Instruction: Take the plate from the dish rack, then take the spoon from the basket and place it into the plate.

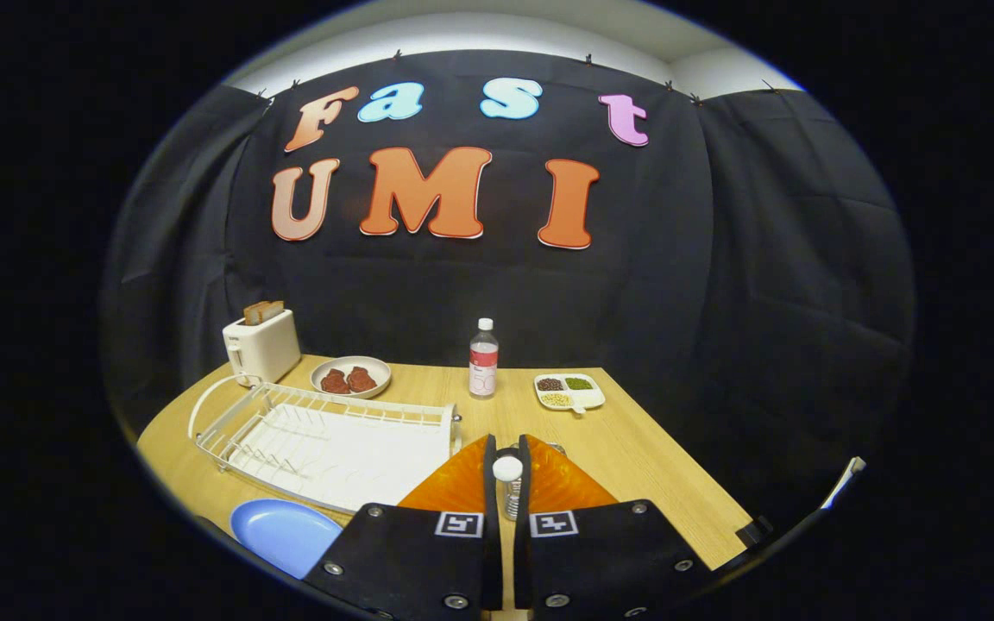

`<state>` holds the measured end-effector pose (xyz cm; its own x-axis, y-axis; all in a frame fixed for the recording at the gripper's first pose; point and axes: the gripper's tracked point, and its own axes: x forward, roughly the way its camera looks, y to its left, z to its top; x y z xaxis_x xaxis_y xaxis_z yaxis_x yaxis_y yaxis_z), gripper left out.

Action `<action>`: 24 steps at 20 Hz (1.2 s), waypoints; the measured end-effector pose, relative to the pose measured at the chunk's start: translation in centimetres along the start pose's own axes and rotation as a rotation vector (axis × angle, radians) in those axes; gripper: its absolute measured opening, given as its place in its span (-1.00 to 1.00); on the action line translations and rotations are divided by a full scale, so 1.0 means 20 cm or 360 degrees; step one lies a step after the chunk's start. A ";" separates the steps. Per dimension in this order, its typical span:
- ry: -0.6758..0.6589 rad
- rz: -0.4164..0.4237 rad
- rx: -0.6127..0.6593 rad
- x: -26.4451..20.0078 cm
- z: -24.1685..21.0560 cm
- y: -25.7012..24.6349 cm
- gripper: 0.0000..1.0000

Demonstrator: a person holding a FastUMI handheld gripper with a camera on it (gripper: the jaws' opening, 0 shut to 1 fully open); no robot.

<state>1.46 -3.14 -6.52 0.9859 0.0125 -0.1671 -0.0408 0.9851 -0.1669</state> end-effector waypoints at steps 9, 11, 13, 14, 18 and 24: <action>0.0025 0.0229 -0.0006 -0.34 -0.05 0.55 -0.89; 0.0045 0.0299 -0.0024 -0.40 -0.11 0.67 -0.90; 0.0070 0.0364 -0.0039 -0.46 -0.16 0.75 -0.89; 0.0085 0.0391 -0.0045 -0.47 -0.19 0.79 -0.90; 0.0139 0.0485 -0.0042 -0.49 -0.30 0.92 -0.89; 0.0199 0.0598 -0.0059 -0.47 -0.49 1.08 -0.89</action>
<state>-10.36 16.32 -18.07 0.8737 0.3479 -0.3400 -0.4033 0.9089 -0.1063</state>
